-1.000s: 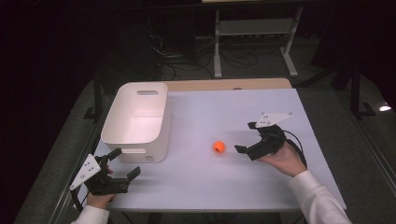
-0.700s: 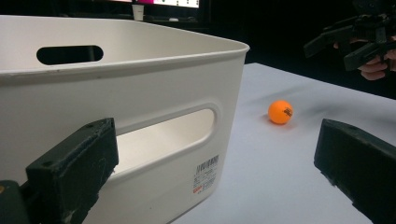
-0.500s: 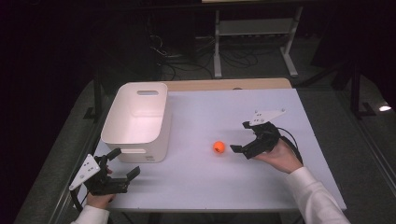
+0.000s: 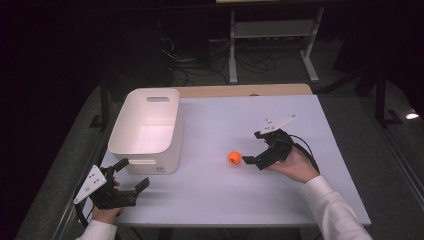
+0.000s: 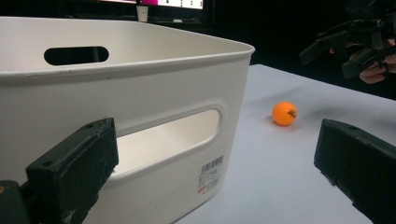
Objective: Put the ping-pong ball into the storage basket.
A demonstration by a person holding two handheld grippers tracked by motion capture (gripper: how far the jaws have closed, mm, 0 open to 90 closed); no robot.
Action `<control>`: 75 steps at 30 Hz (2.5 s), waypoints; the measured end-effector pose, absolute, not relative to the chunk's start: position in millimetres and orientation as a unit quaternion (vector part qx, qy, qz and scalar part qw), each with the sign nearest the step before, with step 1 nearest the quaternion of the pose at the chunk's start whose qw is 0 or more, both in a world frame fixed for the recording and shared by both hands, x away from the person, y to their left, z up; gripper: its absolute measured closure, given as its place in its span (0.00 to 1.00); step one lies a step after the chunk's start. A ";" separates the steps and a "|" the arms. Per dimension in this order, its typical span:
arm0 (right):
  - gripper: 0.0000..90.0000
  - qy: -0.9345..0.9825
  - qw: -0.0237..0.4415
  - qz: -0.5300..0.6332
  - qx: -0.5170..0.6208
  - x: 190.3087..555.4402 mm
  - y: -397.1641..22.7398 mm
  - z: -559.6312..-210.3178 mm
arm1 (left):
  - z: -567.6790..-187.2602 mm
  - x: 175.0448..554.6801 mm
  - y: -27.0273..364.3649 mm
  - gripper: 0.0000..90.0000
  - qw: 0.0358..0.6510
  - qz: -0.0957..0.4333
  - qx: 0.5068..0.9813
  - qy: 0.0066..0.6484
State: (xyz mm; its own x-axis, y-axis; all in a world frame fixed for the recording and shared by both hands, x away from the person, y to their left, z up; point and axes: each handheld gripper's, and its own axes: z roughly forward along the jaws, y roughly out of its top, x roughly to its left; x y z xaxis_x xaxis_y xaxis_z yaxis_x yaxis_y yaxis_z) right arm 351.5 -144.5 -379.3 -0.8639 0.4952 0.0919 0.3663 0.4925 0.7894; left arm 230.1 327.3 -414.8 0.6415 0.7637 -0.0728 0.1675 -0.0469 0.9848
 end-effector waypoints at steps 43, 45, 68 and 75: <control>0.00 0.887 0.041 0.394 0.235 364.2 -112.4 -398.2 | -415.4 230.5 325.9 0.00 0.601 0.245 0.680 0.340; 0.00 0.890 0.046 0.393 0.228 365.5 -110.9 -399.1 | -415.5 230.5 326.1 0.00 0.601 0.244 0.680 0.341; 0.00 0.905 0.043 0.366 0.211 370.0 -94.9 -413.4 | -415.8 230.6 326.3 0.00 0.595 0.246 0.687 0.338; 0.00 0.909 0.037 0.358 0.212 371.8 -90.9 -419.1 | -416.0 230.7 326.1 0.00 0.595 0.245 0.687 0.338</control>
State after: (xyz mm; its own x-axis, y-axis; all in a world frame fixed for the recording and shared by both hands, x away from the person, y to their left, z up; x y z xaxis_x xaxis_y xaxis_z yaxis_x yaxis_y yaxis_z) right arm 371.8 -90.9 -419.1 -0.9074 0.4118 0.0838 0.3583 0.6540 0.6662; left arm 230.7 326.1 -416.0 0.6515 0.7558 -0.0655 0.1727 -0.0636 0.9829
